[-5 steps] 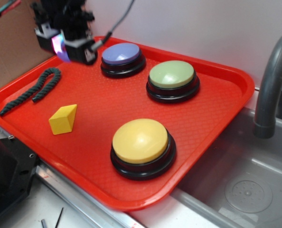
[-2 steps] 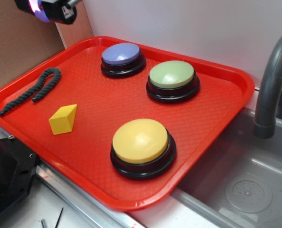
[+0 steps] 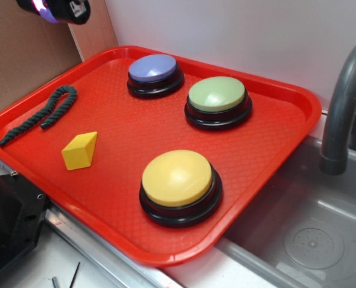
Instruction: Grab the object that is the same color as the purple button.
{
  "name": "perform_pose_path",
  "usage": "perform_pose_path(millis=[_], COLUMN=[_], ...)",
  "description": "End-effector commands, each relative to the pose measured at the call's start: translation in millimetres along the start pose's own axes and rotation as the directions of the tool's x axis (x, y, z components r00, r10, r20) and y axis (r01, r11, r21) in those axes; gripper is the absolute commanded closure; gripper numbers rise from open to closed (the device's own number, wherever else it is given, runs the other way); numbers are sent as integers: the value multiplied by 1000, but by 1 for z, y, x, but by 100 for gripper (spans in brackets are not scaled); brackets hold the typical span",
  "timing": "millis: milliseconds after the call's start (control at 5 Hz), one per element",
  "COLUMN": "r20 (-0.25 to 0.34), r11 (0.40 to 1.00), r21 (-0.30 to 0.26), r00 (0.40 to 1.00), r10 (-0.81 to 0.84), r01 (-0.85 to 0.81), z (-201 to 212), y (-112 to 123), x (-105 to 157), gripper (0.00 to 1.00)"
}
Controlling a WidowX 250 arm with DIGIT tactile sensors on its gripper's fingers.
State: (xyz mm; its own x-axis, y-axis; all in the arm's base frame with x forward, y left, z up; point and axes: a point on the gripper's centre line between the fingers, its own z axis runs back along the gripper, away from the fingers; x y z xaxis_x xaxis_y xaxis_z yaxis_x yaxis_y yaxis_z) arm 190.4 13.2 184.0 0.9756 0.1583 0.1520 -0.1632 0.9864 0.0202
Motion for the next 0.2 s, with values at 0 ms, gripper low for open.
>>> perform_pose_path(millis=[0], r20=[2], r11=[999], r21=[-16], r00=[999], r10=[45], r01=[-44], z=[2], y=[6], x=[6], gripper=[100])
